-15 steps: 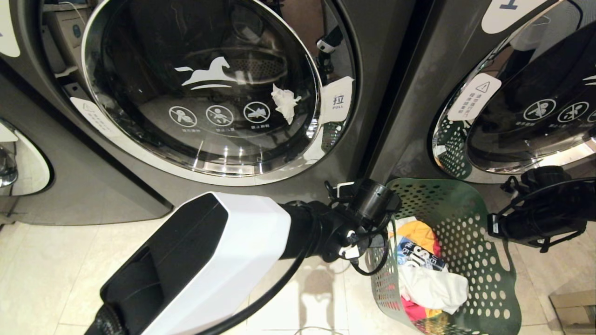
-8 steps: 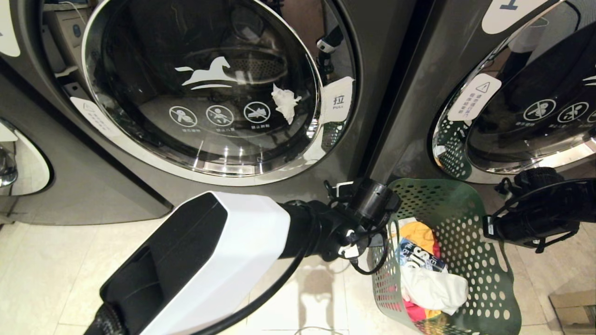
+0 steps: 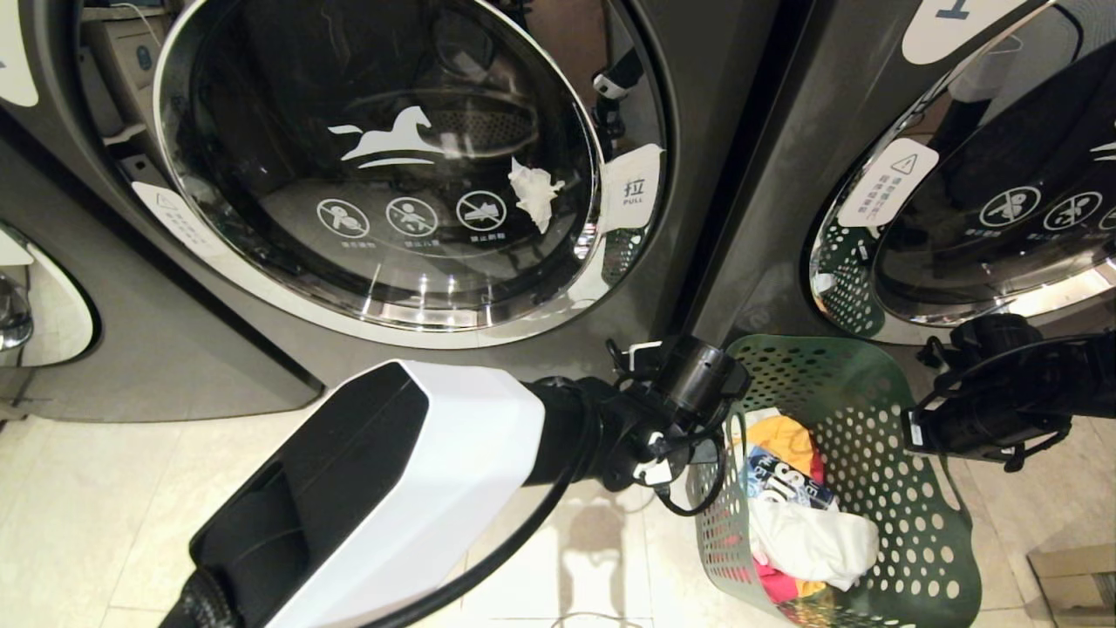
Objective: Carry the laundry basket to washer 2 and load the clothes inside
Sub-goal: Pick up the clothes basket and put it beside the washing machine
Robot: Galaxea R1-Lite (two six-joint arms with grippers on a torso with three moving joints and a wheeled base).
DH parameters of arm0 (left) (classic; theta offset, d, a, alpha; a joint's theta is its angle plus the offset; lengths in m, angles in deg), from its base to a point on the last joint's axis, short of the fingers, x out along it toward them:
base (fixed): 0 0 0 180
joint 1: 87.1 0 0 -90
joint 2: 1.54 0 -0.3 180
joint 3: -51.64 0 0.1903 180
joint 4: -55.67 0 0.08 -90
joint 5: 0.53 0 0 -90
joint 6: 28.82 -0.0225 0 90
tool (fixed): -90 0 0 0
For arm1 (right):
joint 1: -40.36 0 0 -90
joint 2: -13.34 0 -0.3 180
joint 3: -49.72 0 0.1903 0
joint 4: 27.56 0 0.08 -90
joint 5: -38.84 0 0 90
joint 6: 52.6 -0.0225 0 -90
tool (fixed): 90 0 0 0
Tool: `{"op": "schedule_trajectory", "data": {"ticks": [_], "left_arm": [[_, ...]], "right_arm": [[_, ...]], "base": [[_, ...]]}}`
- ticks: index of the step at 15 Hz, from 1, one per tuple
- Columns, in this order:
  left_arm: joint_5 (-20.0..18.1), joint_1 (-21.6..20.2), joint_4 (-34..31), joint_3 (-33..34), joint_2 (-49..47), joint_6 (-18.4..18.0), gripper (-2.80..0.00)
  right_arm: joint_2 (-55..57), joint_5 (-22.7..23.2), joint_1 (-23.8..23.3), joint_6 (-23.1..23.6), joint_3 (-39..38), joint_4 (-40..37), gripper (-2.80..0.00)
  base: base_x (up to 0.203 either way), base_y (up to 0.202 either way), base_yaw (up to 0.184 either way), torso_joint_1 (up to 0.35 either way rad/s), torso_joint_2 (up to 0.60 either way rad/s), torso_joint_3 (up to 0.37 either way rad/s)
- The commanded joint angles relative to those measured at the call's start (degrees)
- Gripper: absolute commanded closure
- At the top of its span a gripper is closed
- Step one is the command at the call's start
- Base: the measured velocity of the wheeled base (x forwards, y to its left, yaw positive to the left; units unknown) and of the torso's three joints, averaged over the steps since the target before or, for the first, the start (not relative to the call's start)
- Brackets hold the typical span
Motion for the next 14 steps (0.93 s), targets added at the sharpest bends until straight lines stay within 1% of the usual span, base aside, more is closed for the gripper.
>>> {"op": "schedule_trajectory", "data": {"ticks": [1,2,3,9,14], "left_arm": [[0.12,-0.01,-0.12,-0.03,-0.28,0.18,-2.80],[0.12,-0.01,-0.21,0.05,-0.28,0.25,-2.80],[0.12,-0.01,-0.21,0.06,-0.28,0.27,-2.80],[0.12,-0.01,-0.29,0.05,0.34,0.18,-2.80],[0.12,-0.36,-0.65,-0.01,2.89,0.10,-2.80]], "right_arm": [[0.26,-0.04,0.02,-0.03,-0.02,-0.04,0.00],[0.26,-0.04,0.06,-0.03,-0.02,-0.04,0.00],[0.35,-0.04,0.06,-0.03,-0.02,-0.04,-2.80],[-1.22,0.05,0.59,-0.22,-0.47,-0.04,-2.80],[-10.97,0.05,0.71,0.11,-6.61,-0.34,-2.80]], "base": [[0.000,0.000,0.000,0.000,0.00,0.000],[0.000,0.000,0.000,0.000,0.00,0.000],[0.000,0.000,0.000,0.000,0.00,0.000],[0.000,0.000,0.000,0.000,0.00,0.000],[0.000,0.000,0.000,0.000,0.00,0.000]]}}
